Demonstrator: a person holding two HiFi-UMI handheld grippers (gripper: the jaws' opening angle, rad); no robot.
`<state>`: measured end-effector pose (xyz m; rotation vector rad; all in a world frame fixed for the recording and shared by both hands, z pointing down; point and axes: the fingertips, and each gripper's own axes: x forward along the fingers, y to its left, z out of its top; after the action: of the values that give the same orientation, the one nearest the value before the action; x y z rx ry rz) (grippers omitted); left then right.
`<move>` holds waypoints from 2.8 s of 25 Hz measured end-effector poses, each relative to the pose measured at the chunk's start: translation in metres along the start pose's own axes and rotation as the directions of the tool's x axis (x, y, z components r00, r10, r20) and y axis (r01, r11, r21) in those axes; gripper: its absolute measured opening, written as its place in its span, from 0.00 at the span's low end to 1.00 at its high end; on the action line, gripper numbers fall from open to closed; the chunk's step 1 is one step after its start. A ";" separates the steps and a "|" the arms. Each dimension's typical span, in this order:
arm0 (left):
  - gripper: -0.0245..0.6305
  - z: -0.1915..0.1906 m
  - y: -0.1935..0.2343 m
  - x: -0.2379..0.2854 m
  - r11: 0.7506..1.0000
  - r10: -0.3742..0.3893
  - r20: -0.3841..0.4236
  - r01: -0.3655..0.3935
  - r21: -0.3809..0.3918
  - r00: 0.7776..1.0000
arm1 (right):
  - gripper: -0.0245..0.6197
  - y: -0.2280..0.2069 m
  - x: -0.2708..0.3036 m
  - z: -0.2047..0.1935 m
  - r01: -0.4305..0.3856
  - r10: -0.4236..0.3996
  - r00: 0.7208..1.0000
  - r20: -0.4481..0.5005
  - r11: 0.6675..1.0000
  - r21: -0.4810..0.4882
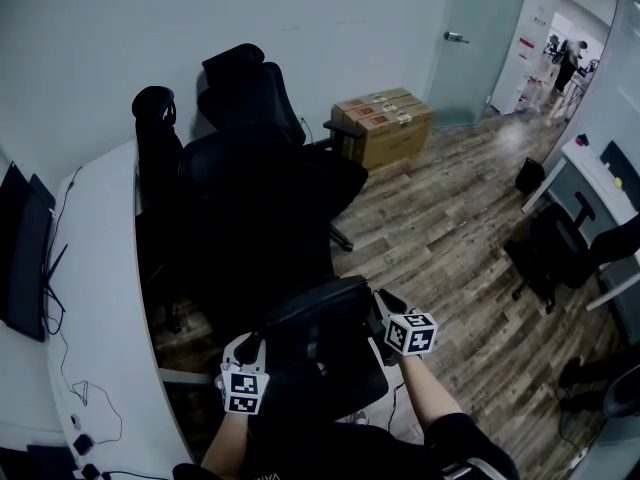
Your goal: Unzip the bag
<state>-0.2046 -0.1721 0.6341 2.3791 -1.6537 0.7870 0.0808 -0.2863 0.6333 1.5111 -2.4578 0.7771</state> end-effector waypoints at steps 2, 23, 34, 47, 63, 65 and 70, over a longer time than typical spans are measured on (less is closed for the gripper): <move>0.14 0.002 -0.005 0.001 1.000 0.002 -0.001 -0.002 0.004 1.000 | 0.11 0.006 -0.010 0.008 -0.014 0.014 0.999 0.030 1.000 0.004; 0.15 -0.002 -0.039 -0.022 0.992 0.088 -0.045 -0.092 -0.088 0.995 | 0.11 0.078 -0.118 0.023 -0.198 0.198 0.968 0.153 0.980 -0.019; 0.15 -0.008 -0.066 -0.033 0.985 0.131 -0.050 -0.136 -0.105 0.990 | 0.11 0.077 -0.161 -0.006 -0.257 0.260 0.961 0.098 0.965 -0.049; 0.15 -0.013 -0.088 -0.044 0.980 0.162 -0.062 -0.168 -0.110 0.985 | 0.11 0.086 -0.198 -0.027 -0.340 0.345 0.938 0.037 0.934 -0.108; 0.15 -0.018 -0.101 -0.048 0.978 0.174 -0.065 -0.180 -0.110 0.983 | 0.11 0.083 -0.199 -0.037 -0.345 0.348 0.937 -0.004 0.927 -0.144; 0.15 -0.018 -0.101 -0.048 0.977 0.174 -0.065 -0.181 -0.110 0.983 | 0.11 0.084 -0.197 -0.037 -0.344 0.347 0.938 -0.007 0.927 -0.147; 0.15 -0.019 -0.100 -0.049 0.977 0.175 -0.065 -0.182 -0.113 0.982 | 0.11 0.086 -0.194 -0.038 -0.340 0.342 0.940 -0.012 0.928 -0.152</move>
<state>-0.1333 -0.0856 0.6441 2.1334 -1.8556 0.7512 0.0948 -0.0837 0.5602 1.0543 -2.7597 0.6096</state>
